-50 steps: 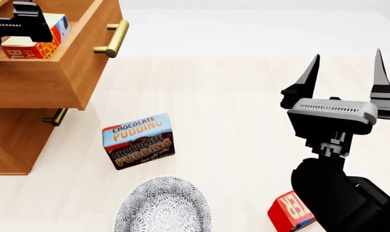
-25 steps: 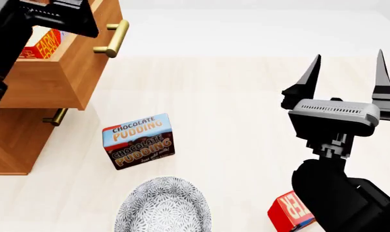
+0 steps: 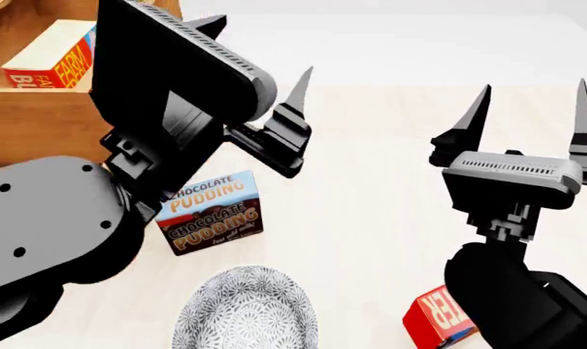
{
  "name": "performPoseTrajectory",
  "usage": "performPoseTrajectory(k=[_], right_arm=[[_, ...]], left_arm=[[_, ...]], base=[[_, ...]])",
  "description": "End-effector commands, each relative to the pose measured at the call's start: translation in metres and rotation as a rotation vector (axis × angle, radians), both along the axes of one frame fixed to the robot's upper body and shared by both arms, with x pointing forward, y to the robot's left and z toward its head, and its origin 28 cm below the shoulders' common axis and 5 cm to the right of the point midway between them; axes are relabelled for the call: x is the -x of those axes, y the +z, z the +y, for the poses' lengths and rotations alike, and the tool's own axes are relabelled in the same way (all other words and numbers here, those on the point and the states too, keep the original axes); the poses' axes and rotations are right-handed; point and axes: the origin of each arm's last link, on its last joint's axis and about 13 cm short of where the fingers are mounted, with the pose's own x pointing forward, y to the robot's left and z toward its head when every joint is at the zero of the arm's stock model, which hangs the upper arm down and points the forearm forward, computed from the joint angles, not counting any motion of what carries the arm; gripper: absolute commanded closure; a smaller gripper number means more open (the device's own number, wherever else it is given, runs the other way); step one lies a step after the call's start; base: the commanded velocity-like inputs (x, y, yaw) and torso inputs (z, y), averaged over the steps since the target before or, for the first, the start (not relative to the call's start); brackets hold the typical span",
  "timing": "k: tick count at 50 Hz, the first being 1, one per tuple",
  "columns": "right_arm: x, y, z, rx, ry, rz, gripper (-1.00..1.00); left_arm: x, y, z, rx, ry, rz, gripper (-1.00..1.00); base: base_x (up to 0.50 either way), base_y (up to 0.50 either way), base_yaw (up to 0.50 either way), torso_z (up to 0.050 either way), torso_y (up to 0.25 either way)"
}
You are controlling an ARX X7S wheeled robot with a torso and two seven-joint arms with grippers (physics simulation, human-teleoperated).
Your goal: Put the butter at the front in the top drawer of the cabinet and close it.
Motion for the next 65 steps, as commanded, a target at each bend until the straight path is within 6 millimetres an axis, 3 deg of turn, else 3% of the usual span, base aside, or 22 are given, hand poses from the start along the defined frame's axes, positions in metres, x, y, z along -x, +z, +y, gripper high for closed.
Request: performPoseTrajectory(k=[1, 10, 24, 35, 65], right_arm=[[0.001, -0.001, -0.001, -0.001, -0.006, 0.002, -1.00], [0.001, 0.000, 0.000, 0.001, -0.003, 0.001, -1.00], [0.000, -0.003, -0.001, 0.000, -0.005, 0.008, -1.00], [0.001, -0.003, -0.002, 0.002, -0.008, 0.011, -1.00], [-0.003, -0.005, 0.003, 0.006, 0.006, 0.017, -1.00]], left_arm=[[-0.005, -0.023, -0.016, -0.041, -0.060, 0.077, -1.00], [-0.017, -0.031, -0.016, -0.042, -0.063, 0.135, -1.00], [-0.051, -0.044, -0.011, -0.022, -0.015, 0.198, -1.00], [-0.072, -0.051, 0.005, 0.009, 0.058, 0.232, -1.00], [-0.097, -0.068, 0.030, 0.037, 0.150, 0.284, -1.00]], base=[[0.00, 0.00, 0.00, 0.000, 0.000], [0.00, 0.00, 0.00, 0.000, 0.000], [0.00, 0.00, 0.00, 0.000, 0.000], [0.00, 0.00, 0.00, 0.000, 0.000], [0.00, 0.00, 0.00, 0.000, 0.000]])
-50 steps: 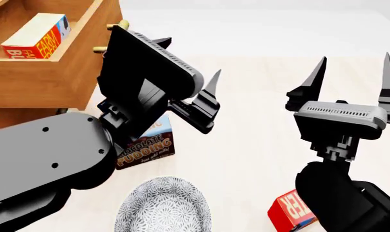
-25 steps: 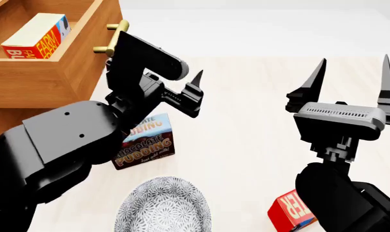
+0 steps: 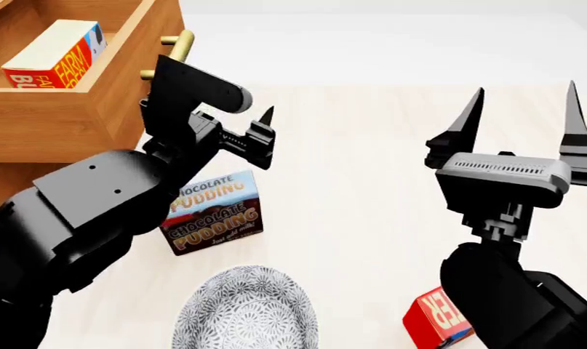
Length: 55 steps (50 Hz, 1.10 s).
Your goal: Put the butter at the front in the top drawer of the cabinet and close it.
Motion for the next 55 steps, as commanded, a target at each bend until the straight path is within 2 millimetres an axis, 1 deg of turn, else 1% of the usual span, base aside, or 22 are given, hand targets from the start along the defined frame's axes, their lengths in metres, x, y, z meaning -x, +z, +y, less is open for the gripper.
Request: performPoseTrajectory(k=[1, 17, 35, 46, 55], right_arm=[[-0.001, -0.001, 0.001, -0.001, 0.003, 0.002, -1.00], [-0.002, -0.003, 0.000, -0.002, 0.004, 0.006, -1.00], [-0.003, -0.005, 0.001, -0.005, 0.006, 0.009, -1.00], [-0.006, -0.006, 0.002, -0.002, 0.011, 0.012, -1.00], [-0.005, -0.003, 0.004, 0.004, 0.014, 0.009, -1.00]], left_arm=[[-0.011, -0.005, 0.009, 0.006, 0.035, 0.015, -1.00], [-0.022, -0.006, 0.022, 0.035, 0.093, 0.024, -1.00], [-0.022, -0.007, 0.039, 0.082, 0.134, 0.046, -1.00], [-0.020, -0.011, 0.056, 0.104, 0.180, 0.063, -1.00], [-0.017, -0.006, 0.068, 0.128, 0.214, 0.058, -1.00]], base=[[0.00, 0.00, 0.00, 0.000, 0.000], [0.00, 0.00, 0.00, 0.000, 0.000], [0.01, 0.00, 0.00, 0.000, -0.002], [0.01, 0.00, 0.00, 0.000, -0.006], [0.01, 0.00, 0.00, 0.000, -0.006]])
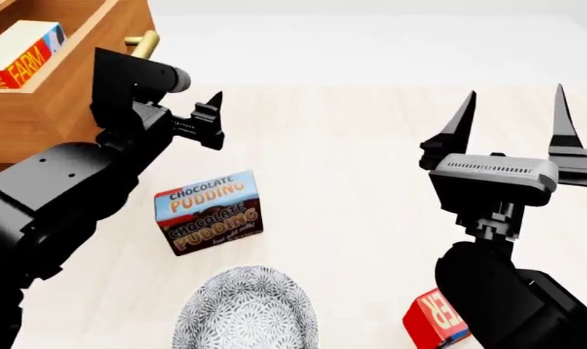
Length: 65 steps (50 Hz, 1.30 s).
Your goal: Put the butter at the front in the top drawer of the cabinet and close it.
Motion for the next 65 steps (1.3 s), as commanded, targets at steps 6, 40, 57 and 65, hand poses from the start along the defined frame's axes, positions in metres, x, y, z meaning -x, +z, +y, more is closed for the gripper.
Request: performPoseTrajectory(k=[6, 40, 57, 65], right_arm=[[0.001, 0.004, 0.002, 0.006, 0.008, -0.008, -1.00], [0.002, 0.006, 0.004, 0.015, 0.001, -0.004, -1.00], [0.002, 0.004, 0.003, 0.019, -0.006, 0.003, -1.00], [0.002, 0.005, 0.004, 0.021, -0.007, 0.001, -1.00]], left_arm=[[-0.001, -0.005, 0.025, 0.036, 0.131, 0.034, -1.00], [-0.015, -0.011, 0.069, 0.084, 0.273, 0.064, -1.00], [-0.015, -0.014, 0.090, 0.105, 0.359, 0.073, -1.00], [-0.010, -0.013, 0.097, 0.111, 0.398, 0.078, -1.00]], base=[[0.00, 0.00, 0.00, 0.000, -0.002], [0.01, 0.00, 0.00, 0.000, -0.005], [0.01, 0.00, -0.01, 0.000, -0.005], [0.01, 0.00, 0.00, 0.000, -0.007]])
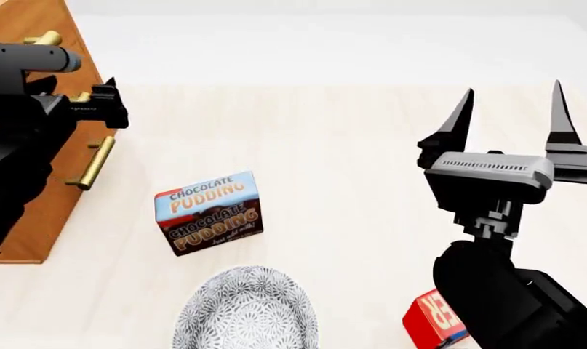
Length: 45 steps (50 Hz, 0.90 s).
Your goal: Put the butter at the front in the top drawer of the cabinet and close it.
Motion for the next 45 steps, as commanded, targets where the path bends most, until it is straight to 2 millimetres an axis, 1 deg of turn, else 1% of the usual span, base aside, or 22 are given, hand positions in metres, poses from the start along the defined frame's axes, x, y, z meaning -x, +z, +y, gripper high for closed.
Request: performPoseTrajectory(k=[1, 21, 28, 36, 45], right_arm=[[0.000, 0.002, 0.000, 0.003, -0.001, -0.003, -1.00], [0.001, 0.002, 0.000, 0.002, -0.002, -0.005, -1.00], [0.001, 0.001, 0.000, 0.002, -0.002, -0.003, -1.00], [0.002, 0.001, 0.001, -0.001, -0.001, -0.005, -1.00], [0.002, 0.001, 0.001, -0.005, 0.005, -0.007, -1.00]], left_arm=[[0.003, -0.014, 0.004, 0.076, 0.041, 0.063, -1.00], [0.009, -0.013, 0.010, 0.087, 0.075, 0.062, -1.00], [0.020, -0.011, -0.002, 0.049, 0.002, 0.036, -1.00], [0.039, -0.007, -0.016, 0.024, -0.096, -0.008, -1.00], [0.058, -0.011, -0.031, 0.012, -0.158, -0.031, -1.00]], base=[[0.00, 0.00, 0.00, 0.000, 0.000], [0.00, 0.00, 0.00, 0.000, -0.002], [0.00, 0.00, 0.00, 0.000, 0.000], [0.00, 0.00, 0.00, 0.000, 0.000], [0.00, 0.00, 0.00, 0.000, 0.000]])
